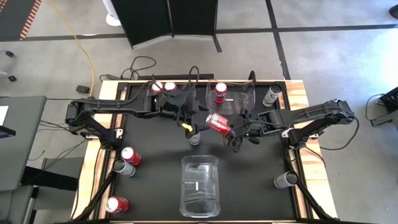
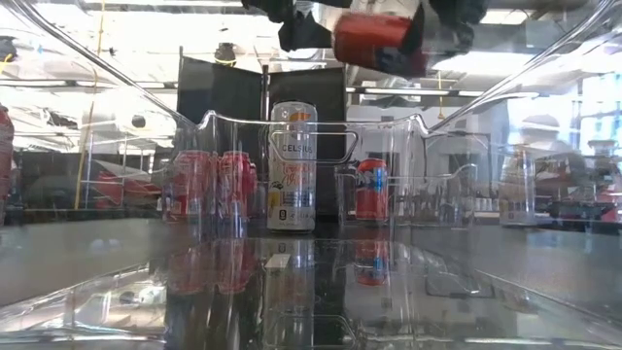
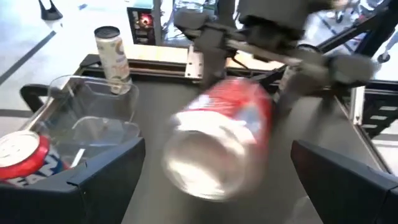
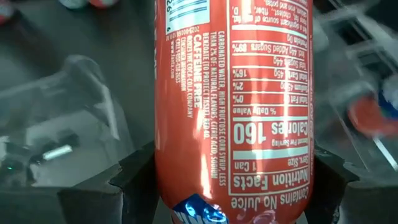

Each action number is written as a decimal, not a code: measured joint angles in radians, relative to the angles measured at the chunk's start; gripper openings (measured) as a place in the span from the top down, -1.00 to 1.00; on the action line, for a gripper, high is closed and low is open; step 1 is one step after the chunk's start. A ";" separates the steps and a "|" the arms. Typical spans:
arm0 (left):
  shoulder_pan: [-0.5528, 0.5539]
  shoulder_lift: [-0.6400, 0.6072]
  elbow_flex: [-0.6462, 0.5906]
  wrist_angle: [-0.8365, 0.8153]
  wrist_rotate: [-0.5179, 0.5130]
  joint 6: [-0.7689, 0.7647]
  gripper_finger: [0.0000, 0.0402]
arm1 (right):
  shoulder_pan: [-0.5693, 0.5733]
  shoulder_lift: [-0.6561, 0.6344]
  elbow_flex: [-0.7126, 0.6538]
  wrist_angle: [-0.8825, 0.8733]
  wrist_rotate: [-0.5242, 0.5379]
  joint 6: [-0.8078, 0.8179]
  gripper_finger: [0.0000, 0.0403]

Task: Sort soda cans
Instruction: Put the orange soda can into the right transparent bin

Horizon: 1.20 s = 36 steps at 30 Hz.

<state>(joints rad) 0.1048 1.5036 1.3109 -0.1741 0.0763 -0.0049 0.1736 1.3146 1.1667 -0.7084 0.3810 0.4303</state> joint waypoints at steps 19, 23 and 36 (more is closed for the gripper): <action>0.046 0.003 0.000 0.016 0.176 -0.069 -0.99 | 0.003 -0.001 -0.001 0.180 -0.026 -0.153 -0.50; 0.046 0.003 0.000 0.052 0.181 -0.095 -0.93 | 0.003 -0.001 -0.001 0.173 -0.027 -0.152 -0.50; 0.046 0.004 0.000 0.051 0.233 -0.107 -0.49 | 0.003 -0.001 -0.001 0.177 -0.026 -0.146 -0.50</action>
<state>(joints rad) 0.1512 1.5074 1.3113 -0.1235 0.3091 -0.1117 0.1768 1.3132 1.1660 -0.5313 0.3547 0.2839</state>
